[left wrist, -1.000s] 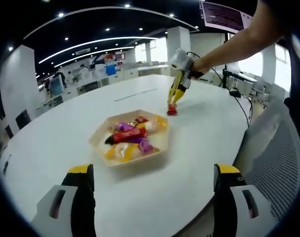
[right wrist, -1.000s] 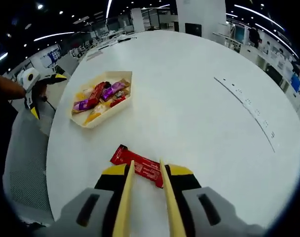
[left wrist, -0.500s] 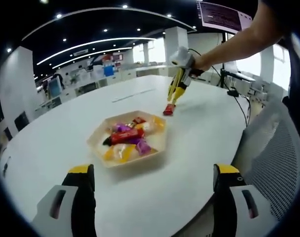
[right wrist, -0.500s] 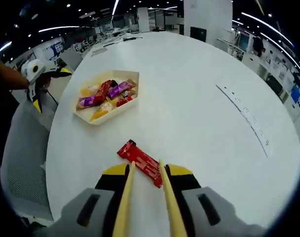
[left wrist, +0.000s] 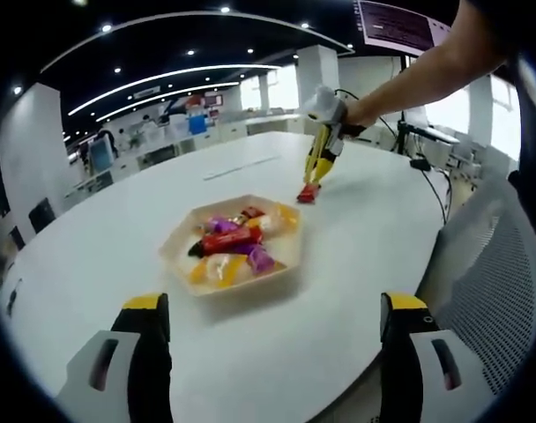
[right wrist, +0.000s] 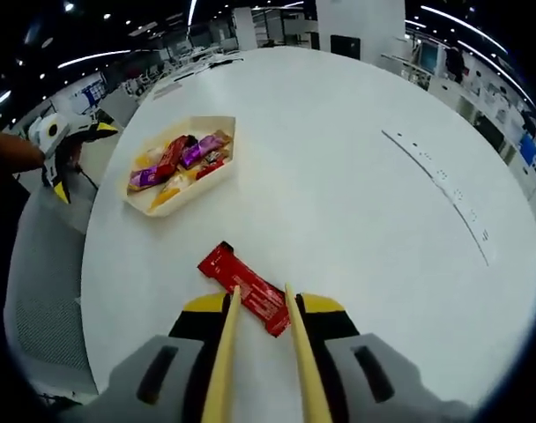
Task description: Place the target food into the container with the food tongs after gripping and lifting it, then release it inside without dropping or visibly crushing the food.
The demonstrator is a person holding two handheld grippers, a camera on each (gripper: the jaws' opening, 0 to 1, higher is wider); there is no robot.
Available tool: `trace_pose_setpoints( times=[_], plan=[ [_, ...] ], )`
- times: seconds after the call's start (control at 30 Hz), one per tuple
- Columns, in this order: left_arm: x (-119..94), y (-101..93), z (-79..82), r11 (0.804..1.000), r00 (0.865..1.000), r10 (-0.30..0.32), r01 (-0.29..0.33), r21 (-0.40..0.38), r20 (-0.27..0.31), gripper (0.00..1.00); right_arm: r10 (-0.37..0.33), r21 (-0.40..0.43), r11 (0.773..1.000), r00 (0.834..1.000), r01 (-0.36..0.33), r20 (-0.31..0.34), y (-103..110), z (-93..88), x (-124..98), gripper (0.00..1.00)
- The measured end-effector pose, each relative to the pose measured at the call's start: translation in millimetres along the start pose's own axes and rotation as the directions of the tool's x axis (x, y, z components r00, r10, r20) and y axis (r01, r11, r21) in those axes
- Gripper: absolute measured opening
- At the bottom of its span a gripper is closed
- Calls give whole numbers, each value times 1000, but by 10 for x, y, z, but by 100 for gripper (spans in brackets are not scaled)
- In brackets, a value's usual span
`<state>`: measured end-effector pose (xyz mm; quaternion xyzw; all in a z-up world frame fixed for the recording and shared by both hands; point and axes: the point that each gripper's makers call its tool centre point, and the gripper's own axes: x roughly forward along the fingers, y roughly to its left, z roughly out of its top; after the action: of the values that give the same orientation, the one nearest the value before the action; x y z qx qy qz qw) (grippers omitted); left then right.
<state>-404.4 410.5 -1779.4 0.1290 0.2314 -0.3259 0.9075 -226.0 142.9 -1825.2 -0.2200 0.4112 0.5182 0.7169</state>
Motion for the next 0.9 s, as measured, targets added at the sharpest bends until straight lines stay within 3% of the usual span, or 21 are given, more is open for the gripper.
trace_pose_setpoints(
  times=[0.33, 0.83, 0.9],
  plan=[
    [0, -18, 7, 1000, 1000, -9, 9, 7, 5, 95, 40, -38, 998, 998, -42, -51, 267, -89, -38, 29],
    [-11, 3, 26, 1000, 1000, 2, -2, 3, 14, 95, -23, -109, 994, 1000, 21, -19, 242, 21, 89, 26],
    [-10, 12, 24, 1000, 1000, 4, -4, 0, 15, 95, -18, -78, 997, 1000, 17, -6, 261, 29, 84, 25]
  ],
)
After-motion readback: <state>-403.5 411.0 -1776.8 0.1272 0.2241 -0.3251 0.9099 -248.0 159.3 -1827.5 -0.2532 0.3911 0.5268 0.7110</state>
